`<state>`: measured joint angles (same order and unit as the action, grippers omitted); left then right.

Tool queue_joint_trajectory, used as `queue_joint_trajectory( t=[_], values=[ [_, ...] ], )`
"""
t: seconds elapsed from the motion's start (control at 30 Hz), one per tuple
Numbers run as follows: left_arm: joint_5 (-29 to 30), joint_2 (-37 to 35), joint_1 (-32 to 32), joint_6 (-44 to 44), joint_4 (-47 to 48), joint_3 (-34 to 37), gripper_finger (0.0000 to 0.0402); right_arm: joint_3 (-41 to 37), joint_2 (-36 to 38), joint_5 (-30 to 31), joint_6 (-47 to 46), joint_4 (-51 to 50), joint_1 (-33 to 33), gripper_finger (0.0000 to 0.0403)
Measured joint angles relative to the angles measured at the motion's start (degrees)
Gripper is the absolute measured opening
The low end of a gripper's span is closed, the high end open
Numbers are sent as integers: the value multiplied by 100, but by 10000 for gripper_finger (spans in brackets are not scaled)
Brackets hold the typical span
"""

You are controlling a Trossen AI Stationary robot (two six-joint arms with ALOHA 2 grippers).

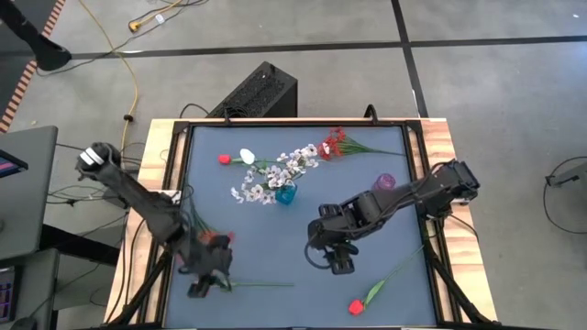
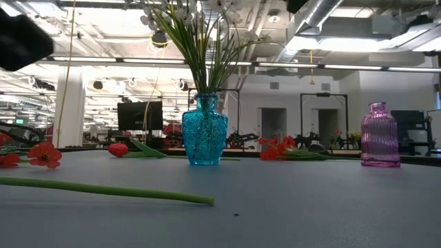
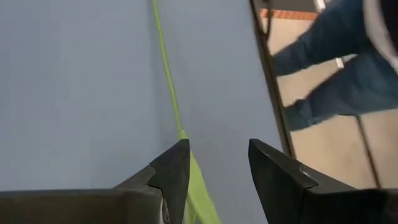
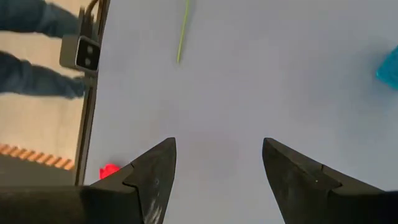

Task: Sort flowers into vase by color
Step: Put the white flower into the blue vase

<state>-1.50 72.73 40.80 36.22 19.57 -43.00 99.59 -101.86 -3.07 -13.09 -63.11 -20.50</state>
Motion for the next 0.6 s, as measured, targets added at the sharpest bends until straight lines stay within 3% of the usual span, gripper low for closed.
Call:
queue_joint_trajectory(
  t=[0.2,0.4,0.6],
  values=[
    [1084,954,475,540,-792,0,142,0,-2,2,504,7,-141,265],
    [1079,1863,455,969,-1419,0,142,0,-2,4,641,44,-160,265],
    [1526,2329,460,1015,-1392,-22,142,0,-22,7,-239,476,-152,265]
  ],
)
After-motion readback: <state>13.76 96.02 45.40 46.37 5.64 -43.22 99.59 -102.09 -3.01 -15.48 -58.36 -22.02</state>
